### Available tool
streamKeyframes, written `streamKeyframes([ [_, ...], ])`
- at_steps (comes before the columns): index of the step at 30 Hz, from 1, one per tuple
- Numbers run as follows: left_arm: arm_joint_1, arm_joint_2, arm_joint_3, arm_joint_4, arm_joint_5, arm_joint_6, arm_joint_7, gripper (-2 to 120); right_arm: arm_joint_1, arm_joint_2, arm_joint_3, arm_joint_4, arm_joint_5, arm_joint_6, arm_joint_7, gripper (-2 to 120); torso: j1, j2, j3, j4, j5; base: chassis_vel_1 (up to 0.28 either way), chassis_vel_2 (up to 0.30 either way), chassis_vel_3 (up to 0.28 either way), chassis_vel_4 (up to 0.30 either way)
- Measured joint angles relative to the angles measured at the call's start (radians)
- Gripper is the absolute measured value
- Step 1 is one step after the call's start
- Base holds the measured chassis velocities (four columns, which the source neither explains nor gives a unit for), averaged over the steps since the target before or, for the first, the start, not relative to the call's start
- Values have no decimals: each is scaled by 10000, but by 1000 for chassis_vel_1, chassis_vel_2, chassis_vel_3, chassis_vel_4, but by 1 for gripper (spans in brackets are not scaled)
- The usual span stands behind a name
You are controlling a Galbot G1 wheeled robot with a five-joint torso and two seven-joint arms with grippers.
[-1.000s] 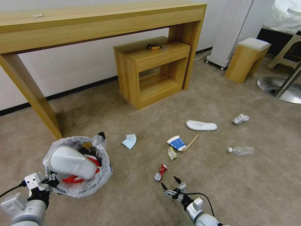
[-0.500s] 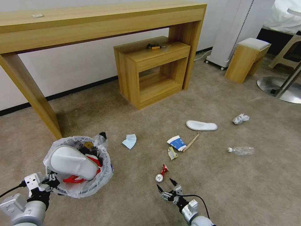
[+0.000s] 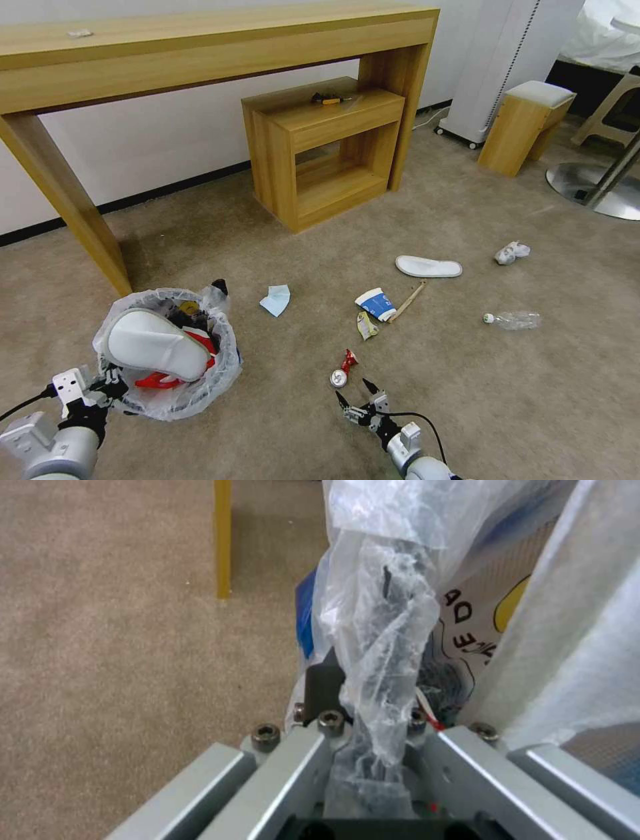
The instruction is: Pick up the trash bin and place the garbage on the floor into it.
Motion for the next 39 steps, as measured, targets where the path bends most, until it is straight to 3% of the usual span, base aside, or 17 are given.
streamKeyframes([
  [14,-51,80,-18,44,-60,-1,-2,0,523,713,-289,-1053,181,28,-299,93,0,0,0,0,0,0,0,0,0],
  [39,78,20,3,95,-24,-138,115,0,1011,1153,-6,-1893,146,111,-344,91,0,0,0,0,1,0,0,0,0],
])
